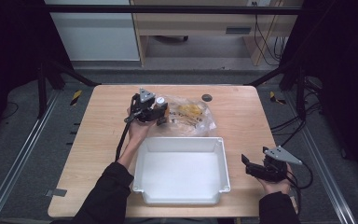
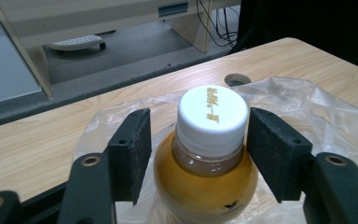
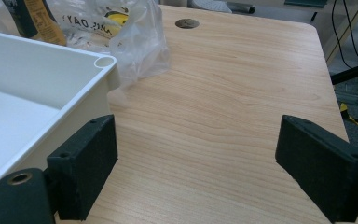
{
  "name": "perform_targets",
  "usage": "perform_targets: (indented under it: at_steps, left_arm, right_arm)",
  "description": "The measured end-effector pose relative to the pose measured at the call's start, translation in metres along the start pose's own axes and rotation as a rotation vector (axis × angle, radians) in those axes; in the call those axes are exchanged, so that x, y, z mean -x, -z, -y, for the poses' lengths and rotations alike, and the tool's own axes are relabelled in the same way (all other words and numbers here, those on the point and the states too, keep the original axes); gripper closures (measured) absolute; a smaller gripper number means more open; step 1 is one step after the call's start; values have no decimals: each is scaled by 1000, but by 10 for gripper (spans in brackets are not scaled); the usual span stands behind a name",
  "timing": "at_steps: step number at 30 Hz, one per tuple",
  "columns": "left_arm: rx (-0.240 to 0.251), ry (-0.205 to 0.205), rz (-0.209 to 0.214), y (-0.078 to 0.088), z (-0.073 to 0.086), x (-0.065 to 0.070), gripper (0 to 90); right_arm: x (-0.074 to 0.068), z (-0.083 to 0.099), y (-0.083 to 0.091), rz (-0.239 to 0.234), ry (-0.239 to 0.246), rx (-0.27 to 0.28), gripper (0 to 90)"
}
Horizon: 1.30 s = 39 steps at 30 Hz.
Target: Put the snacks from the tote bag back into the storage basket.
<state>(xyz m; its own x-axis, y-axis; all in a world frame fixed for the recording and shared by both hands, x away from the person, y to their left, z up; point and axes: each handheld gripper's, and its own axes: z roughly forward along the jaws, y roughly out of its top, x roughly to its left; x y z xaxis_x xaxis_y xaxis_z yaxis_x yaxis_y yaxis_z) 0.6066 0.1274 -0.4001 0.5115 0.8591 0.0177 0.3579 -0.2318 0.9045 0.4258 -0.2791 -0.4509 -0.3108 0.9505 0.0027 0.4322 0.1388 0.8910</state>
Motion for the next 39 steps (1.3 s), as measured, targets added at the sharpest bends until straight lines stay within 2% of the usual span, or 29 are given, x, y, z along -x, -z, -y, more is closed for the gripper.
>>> perform_targets:
  at_steps: [4, 7, 13, 17, 20, 35, 39]
  left_arm:
    - [9, 3, 8, -2, 0, 0, 440]
    - [-2, 4, 10, -4, -1, 2, 459]
    - [-7, -4, -5, -6, -5, 4, 509]
    - [6, 13, 2, -4, -6, 3, 575]
    - [-2, -1, -6, -4, -7, 4, 579]
    - [-5, 33, -30, -4, -8, 5, 586]
    - [3, 23, -39, -1, -10, 6, 587]
  right_arm:
    - [0, 0, 0, 1, 2, 1, 130]
    - [0, 0, 0, 1, 4, 0, 130]
    - [0, 0, 0, -2, -1, -1, 130]
    - [0, 0, 0, -1, 3, -1, 130]
    - [0, 0, 0, -2, 1, -2, 130]
    - [0, 0, -1, -2, 5, -5, 129]
    - [1, 0, -1, -1, 2, -5, 130]
